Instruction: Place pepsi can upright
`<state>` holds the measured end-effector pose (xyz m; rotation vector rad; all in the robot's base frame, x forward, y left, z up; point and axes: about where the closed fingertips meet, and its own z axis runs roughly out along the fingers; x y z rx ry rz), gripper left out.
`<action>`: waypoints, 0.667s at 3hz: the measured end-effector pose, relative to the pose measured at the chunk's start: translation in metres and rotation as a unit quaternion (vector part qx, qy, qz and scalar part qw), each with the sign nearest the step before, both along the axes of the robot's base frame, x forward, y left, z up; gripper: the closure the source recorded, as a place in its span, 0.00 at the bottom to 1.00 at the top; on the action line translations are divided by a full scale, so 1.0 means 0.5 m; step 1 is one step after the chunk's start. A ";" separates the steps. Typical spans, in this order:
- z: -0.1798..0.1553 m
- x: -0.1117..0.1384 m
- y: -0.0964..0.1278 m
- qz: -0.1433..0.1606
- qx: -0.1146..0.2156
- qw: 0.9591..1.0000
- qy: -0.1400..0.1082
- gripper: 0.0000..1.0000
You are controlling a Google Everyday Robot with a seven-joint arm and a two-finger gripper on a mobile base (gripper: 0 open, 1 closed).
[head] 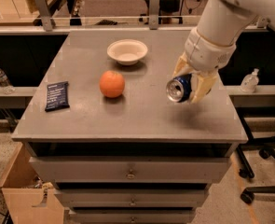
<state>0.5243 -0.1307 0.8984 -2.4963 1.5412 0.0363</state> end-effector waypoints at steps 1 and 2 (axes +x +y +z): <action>0.085 0.027 0.019 -0.078 0.135 0.988 0.010 1.00; 0.093 0.023 0.041 -0.068 0.147 0.987 0.010 1.00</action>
Offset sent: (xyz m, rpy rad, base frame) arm 0.0108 0.0026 0.0301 0.1988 0.0123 -0.1306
